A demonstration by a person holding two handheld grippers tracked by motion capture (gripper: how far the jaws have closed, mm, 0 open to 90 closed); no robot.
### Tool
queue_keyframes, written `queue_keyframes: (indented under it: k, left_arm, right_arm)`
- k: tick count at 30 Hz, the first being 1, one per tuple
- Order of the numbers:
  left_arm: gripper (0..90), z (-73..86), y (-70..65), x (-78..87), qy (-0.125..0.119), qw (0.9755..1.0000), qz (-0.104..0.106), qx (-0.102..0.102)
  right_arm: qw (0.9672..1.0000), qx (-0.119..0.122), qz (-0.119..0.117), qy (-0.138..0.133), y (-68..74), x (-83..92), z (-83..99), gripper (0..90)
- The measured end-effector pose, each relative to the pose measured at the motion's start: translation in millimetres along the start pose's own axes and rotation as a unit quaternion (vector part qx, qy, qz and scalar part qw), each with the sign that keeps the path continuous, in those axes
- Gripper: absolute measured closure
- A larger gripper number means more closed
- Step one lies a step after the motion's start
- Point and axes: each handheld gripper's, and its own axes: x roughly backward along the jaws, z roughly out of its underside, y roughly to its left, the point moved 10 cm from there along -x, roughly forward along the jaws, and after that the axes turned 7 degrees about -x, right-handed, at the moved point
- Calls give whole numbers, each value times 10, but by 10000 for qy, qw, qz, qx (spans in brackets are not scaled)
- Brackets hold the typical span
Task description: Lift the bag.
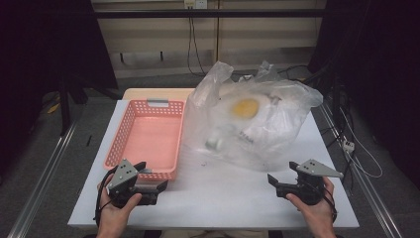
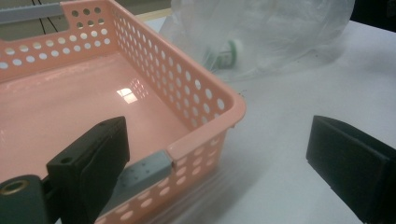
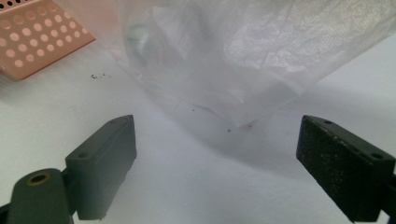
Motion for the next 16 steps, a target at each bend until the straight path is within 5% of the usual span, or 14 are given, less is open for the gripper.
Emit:
queue_keyframes:
  k: [7,16]
  left_arm:
    - [58,11,-11,104,-298,9995,-101,42]
    - [58,33,22,135,-343,9991,-175,198]
  right_arm:
    - [10000,-78,-3,48,-35,-19,97,117]
    - [10000,-89,4,-14,-43,-20,77,116]
